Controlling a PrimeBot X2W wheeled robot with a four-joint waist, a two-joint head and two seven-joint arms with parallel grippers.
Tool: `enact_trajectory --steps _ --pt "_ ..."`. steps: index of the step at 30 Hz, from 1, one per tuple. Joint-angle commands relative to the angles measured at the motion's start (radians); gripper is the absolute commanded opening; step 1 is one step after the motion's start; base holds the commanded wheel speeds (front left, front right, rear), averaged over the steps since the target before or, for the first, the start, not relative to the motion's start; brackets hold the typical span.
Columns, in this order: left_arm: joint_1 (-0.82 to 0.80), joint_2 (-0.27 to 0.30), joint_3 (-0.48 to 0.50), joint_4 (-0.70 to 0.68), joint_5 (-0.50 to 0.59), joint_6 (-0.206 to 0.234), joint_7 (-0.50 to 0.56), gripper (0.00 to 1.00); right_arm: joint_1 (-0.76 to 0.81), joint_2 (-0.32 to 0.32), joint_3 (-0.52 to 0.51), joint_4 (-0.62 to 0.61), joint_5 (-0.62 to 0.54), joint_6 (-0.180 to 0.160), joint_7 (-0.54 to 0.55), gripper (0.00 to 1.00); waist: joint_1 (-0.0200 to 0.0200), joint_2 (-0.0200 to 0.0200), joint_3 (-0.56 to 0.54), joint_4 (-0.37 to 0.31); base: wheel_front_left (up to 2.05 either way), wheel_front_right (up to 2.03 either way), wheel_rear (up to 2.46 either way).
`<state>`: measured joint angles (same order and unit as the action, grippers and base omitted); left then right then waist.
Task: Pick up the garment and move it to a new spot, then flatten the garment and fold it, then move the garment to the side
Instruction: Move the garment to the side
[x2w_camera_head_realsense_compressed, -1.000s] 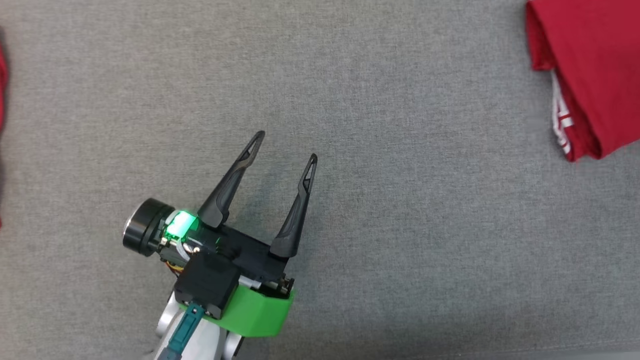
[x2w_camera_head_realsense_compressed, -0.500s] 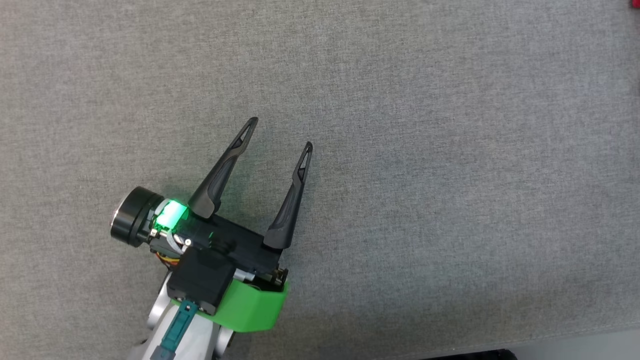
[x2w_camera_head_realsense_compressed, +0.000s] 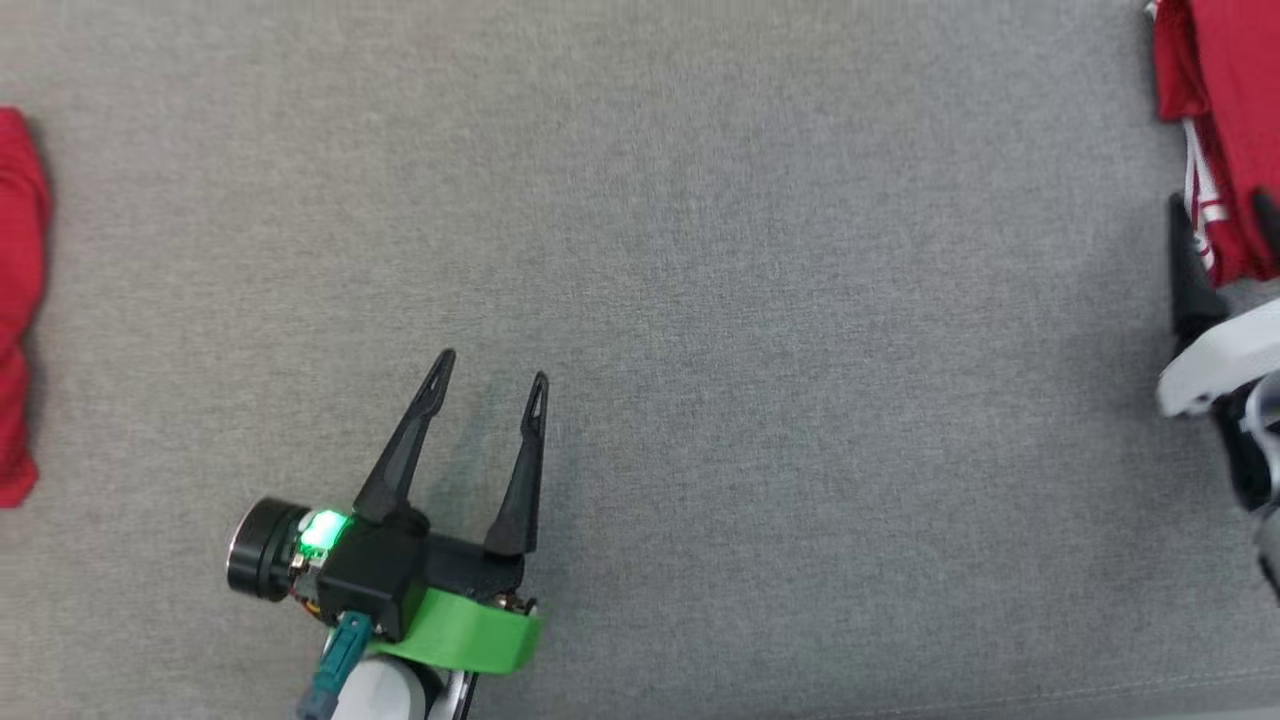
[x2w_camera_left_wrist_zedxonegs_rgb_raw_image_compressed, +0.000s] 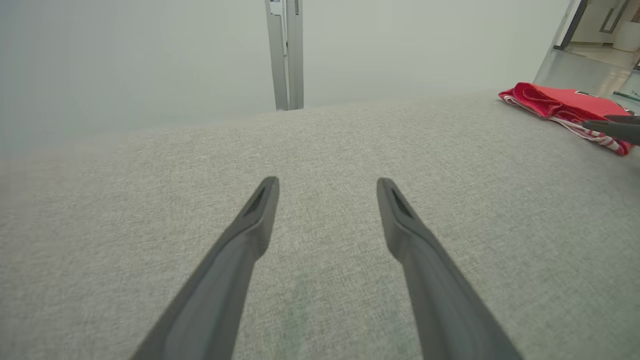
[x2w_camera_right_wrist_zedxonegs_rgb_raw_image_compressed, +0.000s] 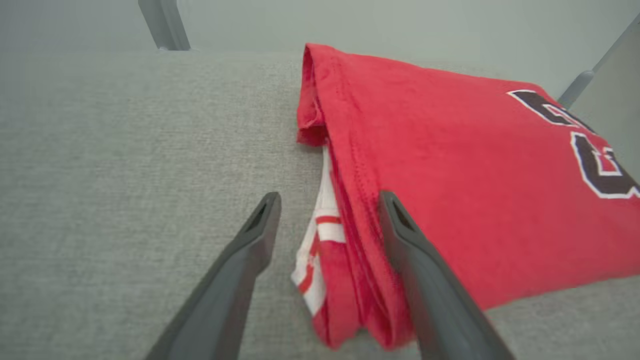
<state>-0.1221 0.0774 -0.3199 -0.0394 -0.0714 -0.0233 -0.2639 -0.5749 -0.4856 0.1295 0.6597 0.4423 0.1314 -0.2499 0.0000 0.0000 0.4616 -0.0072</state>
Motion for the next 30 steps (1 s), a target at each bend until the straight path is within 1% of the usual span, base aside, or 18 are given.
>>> enact_trajectory --steps 1,3,6,9,14,16,20,30 --pt "0.034 -0.005 0.017 0.015 -0.024 0.005 0.000 1.00 0.043 0.023 0.019 -0.010 -0.009 -0.001 -0.011 1.00 0.0000 0.0000 -0.215 0.084 0.00 0.00 0.00" --pt "0.067 -0.008 0.038 0.041 -0.029 0.006 0.000 1.00 0.086 0.066 0.042 -0.027 -0.020 -0.001 -0.015 1.00 0.0000 0.0000 -0.265 0.088 0.00 0.00 0.00" --pt "0.109 -0.014 0.065 0.073 -0.048 0.005 0.000 1.00 0.158 0.126 0.036 -0.090 -0.042 -0.001 -0.015 1.00 0.0000 0.0000 -0.327 0.095 0.00 0.00 0.00" --pt "0.150 -0.018 0.094 0.100 -0.072 0.002 0.000 1.00 0.243 0.192 0.028 -0.175 -0.067 -0.001 -0.015 1.00 0.0000 0.0000 -0.384 0.099 0.00 0.00 0.00" --pt "0.199 -0.023 0.135 0.103 -0.083 -0.001 0.000 1.00 0.376 0.270 0.013 -0.337 -0.099 -0.001 -0.015 1.00 0.0000 0.0000 -0.440 0.096 0.00 0.00 0.00" --pt "0.212 -0.024 0.142 0.098 -0.082 -0.006 0.000 1.00 0.420 0.285 0.013 -0.393 -0.107 -0.001 -0.015 1.00 0.0000 0.0000 -0.454 0.095 0.00 0.00 0.00" --pt "0.236 -0.026 0.147 0.081 -0.074 -0.014 0.000 1.00 0.503 0.309 -0.001 -0.465 -0.129 -0.001 -0.015 1.00 0.0000 0.0000 -0.476 0.094 0.00 0.00 0.00" --pt "0.285 -0.026 0.132 0.069 -0.084 0.005 0.000 1.00 0.649 0.346 -0.032 -0.548 -0.175 -0.001 -0.015 1.00 0.0000 0.0000 -0.523 0.085 0.00 0.00 0.00"
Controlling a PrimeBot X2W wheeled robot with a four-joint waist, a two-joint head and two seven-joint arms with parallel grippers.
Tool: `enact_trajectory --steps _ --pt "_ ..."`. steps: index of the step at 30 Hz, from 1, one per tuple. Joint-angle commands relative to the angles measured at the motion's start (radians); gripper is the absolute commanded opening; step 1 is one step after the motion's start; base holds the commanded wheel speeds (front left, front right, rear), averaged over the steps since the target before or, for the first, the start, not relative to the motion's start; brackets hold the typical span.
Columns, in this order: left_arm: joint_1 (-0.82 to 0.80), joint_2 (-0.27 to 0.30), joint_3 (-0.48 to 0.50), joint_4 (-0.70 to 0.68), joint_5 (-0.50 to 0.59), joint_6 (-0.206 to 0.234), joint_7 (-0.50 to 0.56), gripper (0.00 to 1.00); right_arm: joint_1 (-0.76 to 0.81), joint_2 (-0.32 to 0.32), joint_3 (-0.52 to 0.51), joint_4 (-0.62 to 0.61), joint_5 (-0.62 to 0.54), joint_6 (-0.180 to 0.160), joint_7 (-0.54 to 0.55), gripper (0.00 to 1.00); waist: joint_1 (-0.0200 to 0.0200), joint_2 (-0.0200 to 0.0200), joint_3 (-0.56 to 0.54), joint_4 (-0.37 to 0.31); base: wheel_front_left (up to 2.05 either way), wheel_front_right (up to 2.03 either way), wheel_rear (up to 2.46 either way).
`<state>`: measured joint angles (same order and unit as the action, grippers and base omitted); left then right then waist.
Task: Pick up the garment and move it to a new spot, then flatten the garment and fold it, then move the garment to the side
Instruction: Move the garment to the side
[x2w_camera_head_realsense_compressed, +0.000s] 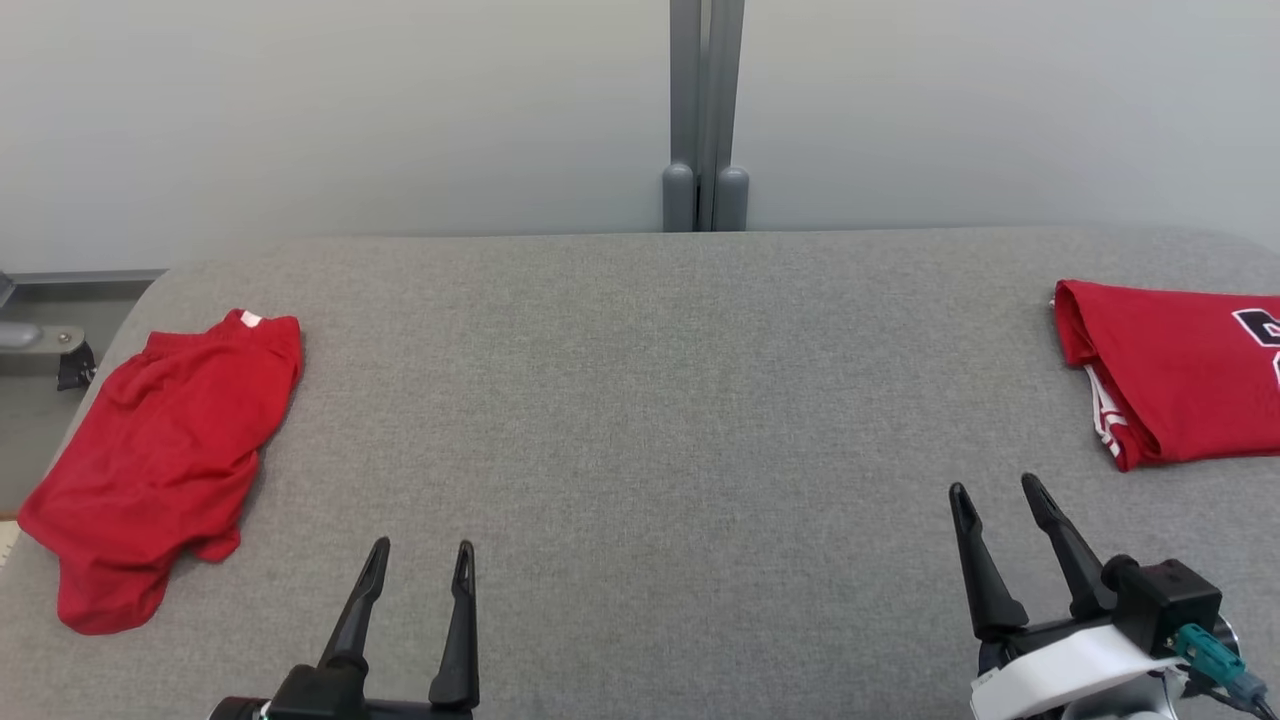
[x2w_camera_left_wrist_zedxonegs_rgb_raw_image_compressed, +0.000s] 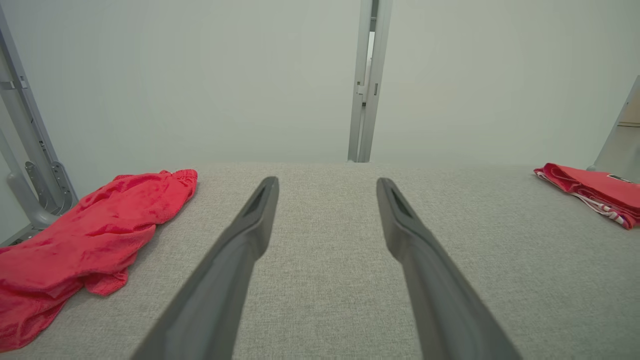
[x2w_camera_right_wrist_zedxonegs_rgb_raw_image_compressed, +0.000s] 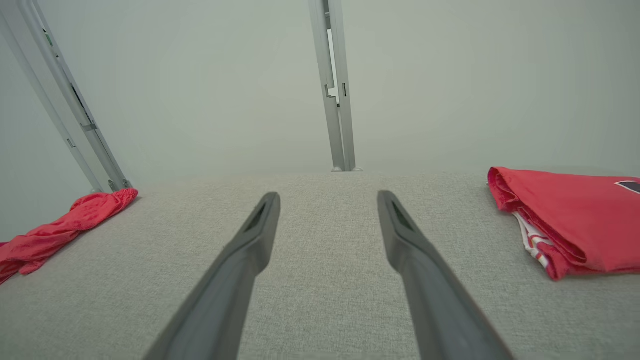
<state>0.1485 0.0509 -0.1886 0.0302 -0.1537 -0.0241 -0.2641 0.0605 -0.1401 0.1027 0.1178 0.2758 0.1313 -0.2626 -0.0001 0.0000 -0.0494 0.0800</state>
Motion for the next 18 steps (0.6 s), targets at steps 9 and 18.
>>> enact_trajectory --steps 9,18 --pt "0.034 0.000 0.001 0.002 -0.005 0.016 0.000 1.00 0.060 0.022 -0.019 -0.015 -0.015 -0.001 -0.002 1.00 0.0001 0.0000 -0.033 -0.013 0.00 0.00 0.00" --pt "0.038 0.000 0.000 0.004 0.003 0.019 0.000 1.00 0.068 0.028 -0.011 -0.007 -0.017 -0.001 -0.002 1.00 0.0001 0.0000 -0.039 -0.021 0.00 0.00 0.00"
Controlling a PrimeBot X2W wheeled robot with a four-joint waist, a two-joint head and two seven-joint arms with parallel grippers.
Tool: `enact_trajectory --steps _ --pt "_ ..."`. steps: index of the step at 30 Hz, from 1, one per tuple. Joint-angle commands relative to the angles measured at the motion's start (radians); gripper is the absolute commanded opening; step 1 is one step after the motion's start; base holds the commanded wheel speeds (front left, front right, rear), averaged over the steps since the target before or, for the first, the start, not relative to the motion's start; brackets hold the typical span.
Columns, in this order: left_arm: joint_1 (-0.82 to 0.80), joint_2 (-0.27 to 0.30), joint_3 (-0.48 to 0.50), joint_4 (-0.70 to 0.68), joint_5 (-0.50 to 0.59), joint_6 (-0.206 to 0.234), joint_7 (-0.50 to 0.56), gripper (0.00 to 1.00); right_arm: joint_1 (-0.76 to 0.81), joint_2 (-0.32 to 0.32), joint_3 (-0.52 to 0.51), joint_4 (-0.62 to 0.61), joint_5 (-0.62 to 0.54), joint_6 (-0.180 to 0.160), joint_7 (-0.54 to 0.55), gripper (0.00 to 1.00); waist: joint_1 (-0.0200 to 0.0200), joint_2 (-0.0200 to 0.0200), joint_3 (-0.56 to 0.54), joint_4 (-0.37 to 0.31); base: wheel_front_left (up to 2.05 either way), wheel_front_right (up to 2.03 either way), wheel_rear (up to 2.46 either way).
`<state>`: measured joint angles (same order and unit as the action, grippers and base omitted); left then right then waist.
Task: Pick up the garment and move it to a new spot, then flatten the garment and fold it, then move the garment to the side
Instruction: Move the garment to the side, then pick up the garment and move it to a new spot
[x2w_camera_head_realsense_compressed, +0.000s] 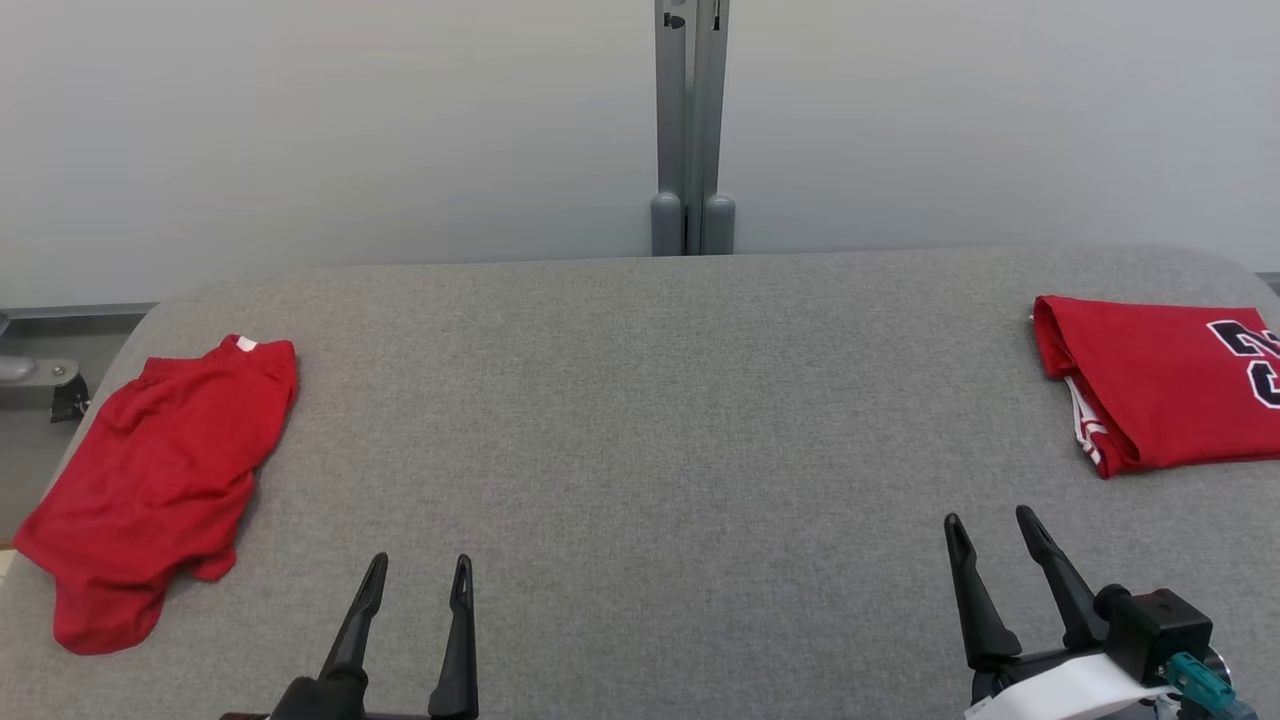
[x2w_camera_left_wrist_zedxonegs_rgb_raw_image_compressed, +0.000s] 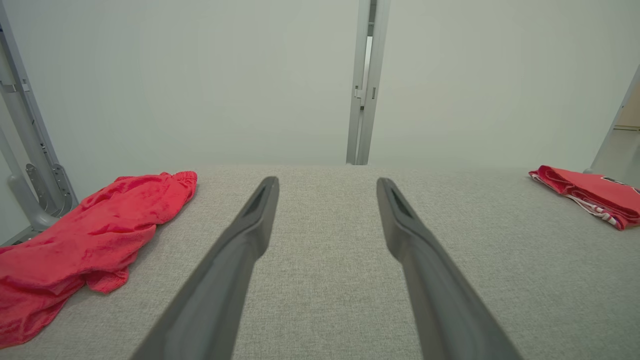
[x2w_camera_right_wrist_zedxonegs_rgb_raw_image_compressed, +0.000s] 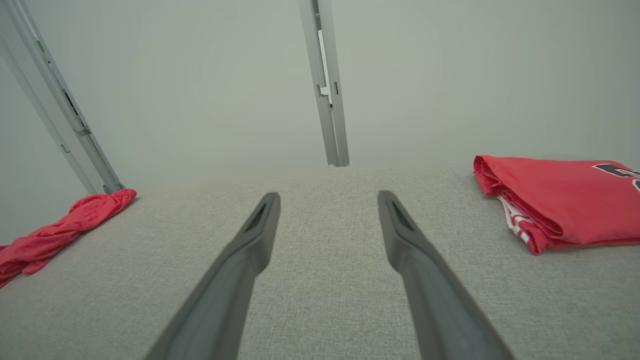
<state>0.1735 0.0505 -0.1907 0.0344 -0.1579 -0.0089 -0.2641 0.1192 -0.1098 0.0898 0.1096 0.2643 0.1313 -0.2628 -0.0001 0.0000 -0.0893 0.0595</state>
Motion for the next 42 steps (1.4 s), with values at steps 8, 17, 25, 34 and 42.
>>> enact_trajectory --steps 8,17,25,34,42 --pt "0.010 0.000 0.005 -0.002 0.005 0.004 0.000 1.00 0.011 -0.004 0.009 0.005 -0.008 -0.001 -0.002 1.00 0.0001 0.0000 0.007 -0.003 0.00 0.00 0.00" --pt "0.002 0.000 0.001 0.004 0.008 0.001 0.000 1.00 0.008 0.002 0.010 0.013 -0.001 -0.001 -0.002 1.00 0.0001 0.0000 0.009 0.003 0.00 0.00 0.00" --pt "-0.009 0.000 0.007 -0.003 0.017 0.006 0.000 1.00 0.014 0.003 0.019 0.023 0.008 -0.001 -0.002 1.00 0.0001 0.0000 0.012 0.060 0.00 0.00 0.00" --pt "-0.006 0.001 0.033 -0.007 0.033 -0.002 0.000 1.00 0.017 0.017 0.030 0.030 0.013 -0.001 -0.002 1.00 0.0001 0.0000 0.020 0.231 0.00 0.00 0.00" --pt "0.008 0.001 0.055 -0.018 0.044 -0.013 0.000 1.00 0.007 0.026 0.029 0.035 0.016 -0.001 -0.002 1.00 0.0001 0.0000 0.024 0.402 0.00 0.00 0.00"
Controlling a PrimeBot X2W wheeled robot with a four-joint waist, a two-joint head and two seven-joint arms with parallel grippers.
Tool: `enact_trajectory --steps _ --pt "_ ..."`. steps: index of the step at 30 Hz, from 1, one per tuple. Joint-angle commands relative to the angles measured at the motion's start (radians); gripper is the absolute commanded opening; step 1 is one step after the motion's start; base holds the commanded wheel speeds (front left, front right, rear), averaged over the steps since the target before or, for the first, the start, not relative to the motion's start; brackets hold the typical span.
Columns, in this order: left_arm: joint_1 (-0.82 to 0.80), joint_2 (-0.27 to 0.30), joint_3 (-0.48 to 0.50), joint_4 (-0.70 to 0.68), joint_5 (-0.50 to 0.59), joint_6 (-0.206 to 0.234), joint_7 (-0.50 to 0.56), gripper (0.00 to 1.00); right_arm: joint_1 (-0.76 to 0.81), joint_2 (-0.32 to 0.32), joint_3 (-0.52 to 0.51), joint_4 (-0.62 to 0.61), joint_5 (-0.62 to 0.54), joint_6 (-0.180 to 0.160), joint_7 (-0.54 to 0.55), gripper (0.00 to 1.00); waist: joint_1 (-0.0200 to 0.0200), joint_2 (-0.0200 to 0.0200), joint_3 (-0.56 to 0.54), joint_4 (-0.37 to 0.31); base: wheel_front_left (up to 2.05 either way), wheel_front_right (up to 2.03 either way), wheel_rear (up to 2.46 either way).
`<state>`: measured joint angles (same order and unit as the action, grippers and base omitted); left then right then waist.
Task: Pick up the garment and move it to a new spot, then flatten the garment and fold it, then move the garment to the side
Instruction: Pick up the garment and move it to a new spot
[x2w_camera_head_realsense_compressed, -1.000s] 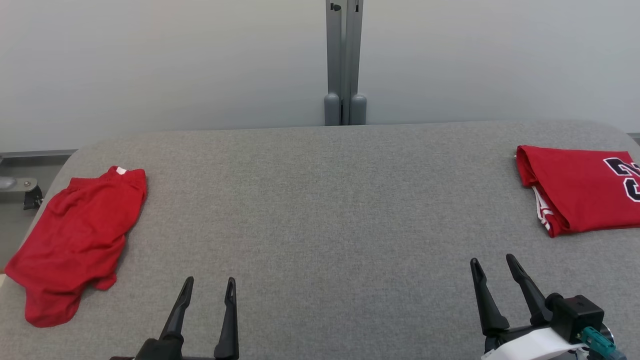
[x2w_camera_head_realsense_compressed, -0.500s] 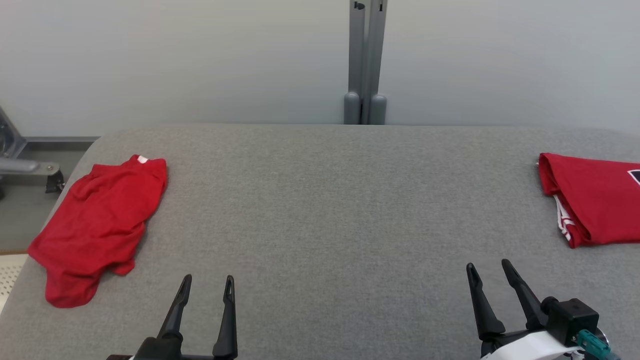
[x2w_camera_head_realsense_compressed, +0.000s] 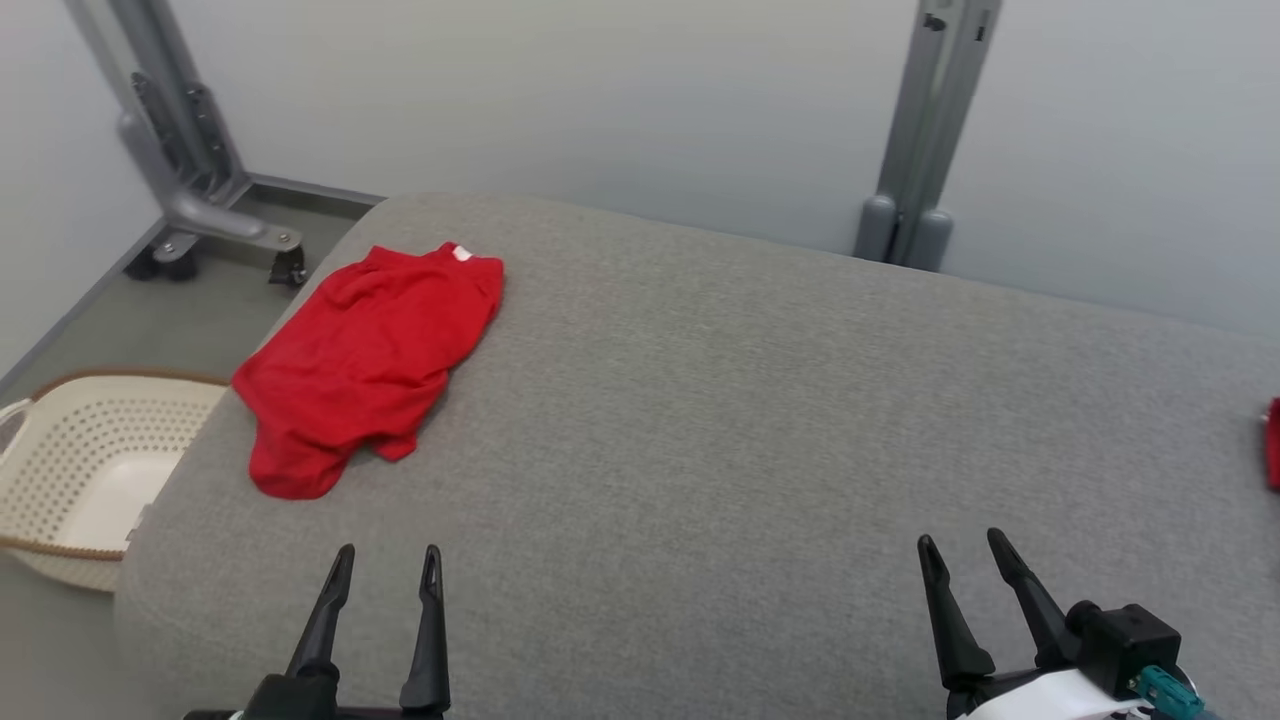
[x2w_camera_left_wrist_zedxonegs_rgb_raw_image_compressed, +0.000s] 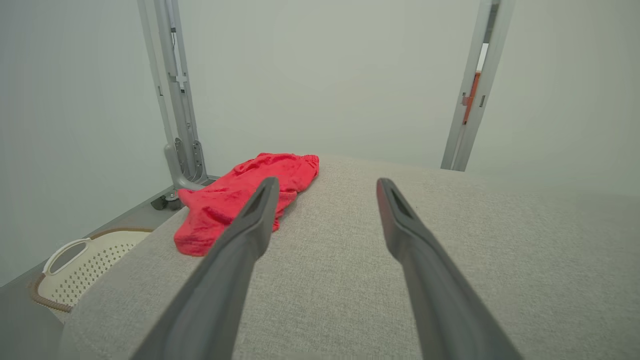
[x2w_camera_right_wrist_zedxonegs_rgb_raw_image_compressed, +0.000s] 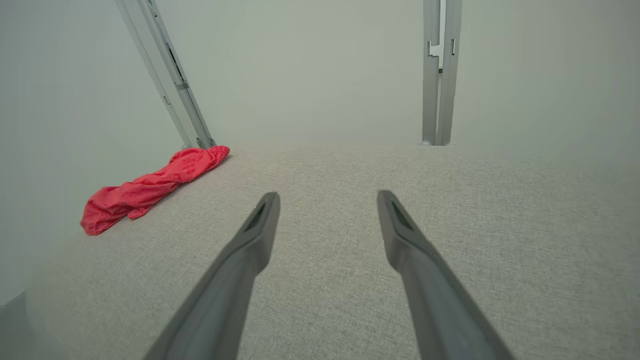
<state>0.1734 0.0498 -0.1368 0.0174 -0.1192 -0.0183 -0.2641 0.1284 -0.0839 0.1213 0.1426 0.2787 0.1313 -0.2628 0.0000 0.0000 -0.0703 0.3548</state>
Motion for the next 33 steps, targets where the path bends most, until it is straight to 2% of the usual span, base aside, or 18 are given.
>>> enact_trajectory --steps 1,6,10,14,17,23,26,33 --pt "0.014 0.002 0.009 -0.005 0.007 -0.001 0.000 1.00 -0.008 0.001 0.007 0.003 0.001 -0.001 -0.002 1.00 0.0000 0.0000 0.011 0.117 0.00 0.00 0.00" --pt "0.014 0.002 0.031 -0.036 0.001 0.018 0.000 1.00 -0.041 -0.014 0.037 0.014 -0.008 -0.001 -0.002 1.00 0.0000 0.0000 0.039 0.141 0.00 0.00 0.00" --pt "-0.031 0.007 0.041 -0.066 0.033 0.008 0.000 1.00 -0.051 -0.030 0.040 0.013 -0.008 -0.001 -0.002 1.00 0.0000 0.0000 0.068 0.154 0.00 0.00 0.00" --pt "-0.178 0.032 0.061 -0.084 0.035 -0.025 0.000 1.00 -0.058 -0.073 0.025 0.000 -0.021 -0.001 -0.002 1.00 0.0000 0.0000 0.143 0.160 0.00 0.00 0.00" --pt "-0.334 0.062 0.083 -0.043 0.011 -0.049 0.016 1.00 -0.079 -0.112 0.021 -0.010 -0.032 -0.001 -0.002 1.00 0.0000 0.0000 0.206 0.143 0.00 0.00 0.00" --pt "-0.701 0.119 0.127 0.155 -0.064 -0.070 0.255 1.00 -0.134 -0.199 0.001 -0.040 -0.047 -0.001 -0.002 1.00 0.0000 0.0000 0.365 0.099 0.00 0.00 0.00" --pt "-0.889 0.116 0.124 0.305 -0.120 -0.085 0.356 1.00 -0.172 -0.239 -0.016 -0.056 -0.056 -0.001 -0.002 1.00 0.0000 0.0000 0.442 0.084 0.00 0.00 0.00" --pt "-1.198 0.141 0.099 0.662 -0.244 -0.110 0.509 1.00 -0.250 -0.293 -0.040 -0.086 -0.075 -0.001 -0.002 1.00 0.0000 0.0000 0.584 0.027 0.00 0.00 0.00"
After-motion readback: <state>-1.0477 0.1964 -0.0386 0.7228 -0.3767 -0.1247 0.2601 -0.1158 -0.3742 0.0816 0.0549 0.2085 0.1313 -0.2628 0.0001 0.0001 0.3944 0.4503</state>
